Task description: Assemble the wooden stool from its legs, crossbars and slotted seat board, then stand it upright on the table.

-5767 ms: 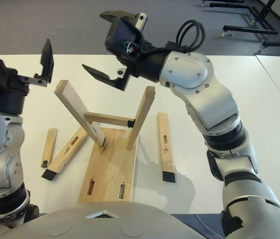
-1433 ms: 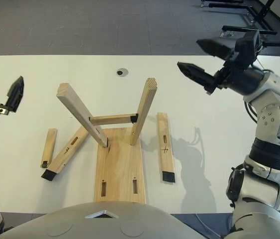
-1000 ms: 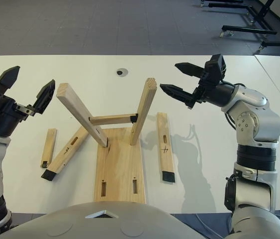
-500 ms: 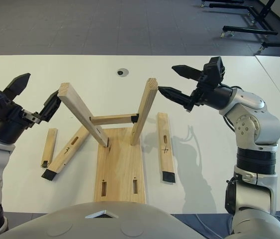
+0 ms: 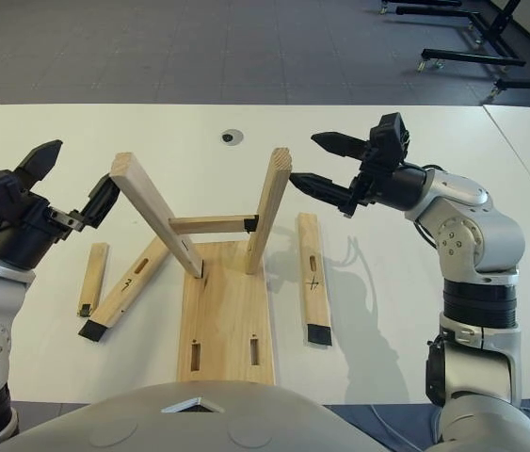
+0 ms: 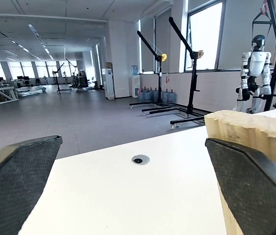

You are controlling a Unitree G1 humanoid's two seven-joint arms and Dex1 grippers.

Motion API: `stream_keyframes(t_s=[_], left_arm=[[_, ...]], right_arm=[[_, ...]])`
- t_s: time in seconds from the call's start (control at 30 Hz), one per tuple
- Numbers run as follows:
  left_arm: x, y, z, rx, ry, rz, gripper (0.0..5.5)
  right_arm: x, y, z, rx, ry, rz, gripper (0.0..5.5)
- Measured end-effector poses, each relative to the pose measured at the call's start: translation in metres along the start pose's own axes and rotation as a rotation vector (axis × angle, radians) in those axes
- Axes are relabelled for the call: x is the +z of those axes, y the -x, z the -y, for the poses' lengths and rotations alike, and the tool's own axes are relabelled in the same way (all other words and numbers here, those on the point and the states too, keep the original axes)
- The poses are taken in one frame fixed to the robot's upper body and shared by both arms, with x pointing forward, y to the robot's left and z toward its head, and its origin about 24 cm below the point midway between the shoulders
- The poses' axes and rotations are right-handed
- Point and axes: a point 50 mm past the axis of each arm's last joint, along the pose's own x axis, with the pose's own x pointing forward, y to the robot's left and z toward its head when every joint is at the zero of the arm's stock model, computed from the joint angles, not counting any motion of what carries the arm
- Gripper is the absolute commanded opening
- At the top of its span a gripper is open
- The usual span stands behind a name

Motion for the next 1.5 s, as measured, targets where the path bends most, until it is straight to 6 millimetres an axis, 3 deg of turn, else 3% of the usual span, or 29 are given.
stream_keyframes(t_s=[0.5, 0.87, 1.5], left_arm=[[-0.014, -0.013, 0.01, 0.046, -0.077, -0.005, 5.36], [-0.017, -0.039, 0.0, 0.068, -0.147, -0.006, 5.36], [-0.026, -0.063, -0.004, 0.071, -0.118, -0.011, 5.36]], right_arm=[[0.01, -0.008, 0.009, 0.0, 0.065, -0.07, 5.4], [0.009, -0.014, 0.007, 0.035, 0.085, -0.111, 5.4], [0.007, -0.018, 0.008, 0.002, 0.109, -0.102, 5.4]])
